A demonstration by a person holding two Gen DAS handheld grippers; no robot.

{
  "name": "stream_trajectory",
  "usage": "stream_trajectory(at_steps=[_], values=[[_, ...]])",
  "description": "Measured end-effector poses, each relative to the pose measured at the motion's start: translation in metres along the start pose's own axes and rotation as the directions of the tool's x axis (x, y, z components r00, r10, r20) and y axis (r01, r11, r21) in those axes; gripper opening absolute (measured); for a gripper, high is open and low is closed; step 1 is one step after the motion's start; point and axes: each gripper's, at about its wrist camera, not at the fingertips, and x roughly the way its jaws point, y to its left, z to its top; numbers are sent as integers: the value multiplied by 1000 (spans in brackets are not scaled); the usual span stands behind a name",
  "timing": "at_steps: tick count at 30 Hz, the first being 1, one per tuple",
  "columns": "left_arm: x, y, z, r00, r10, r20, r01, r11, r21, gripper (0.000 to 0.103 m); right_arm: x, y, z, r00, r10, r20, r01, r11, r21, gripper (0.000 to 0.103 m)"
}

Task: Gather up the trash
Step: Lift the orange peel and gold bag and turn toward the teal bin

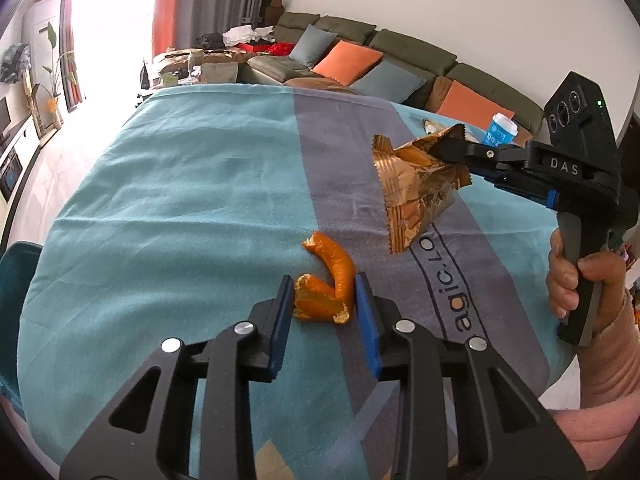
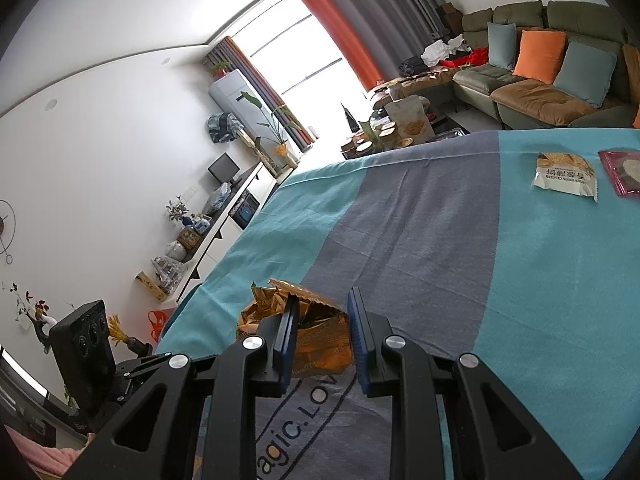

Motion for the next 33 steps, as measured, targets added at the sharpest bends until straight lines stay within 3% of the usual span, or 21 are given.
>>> stream_trajectory(at_steps=[15, 33], values=[[-45, 14, 2, 995, 54, 81, -52, 998, -24, 30, 9, 20, 1, 999, 42, 5, -42, 999, -15, 23], [-77, 35, -3, 987, 110, 119, -102, 992, -74, 26, 23, 47, 1, 995, 97, -10, -97, 994, -41, 23]])
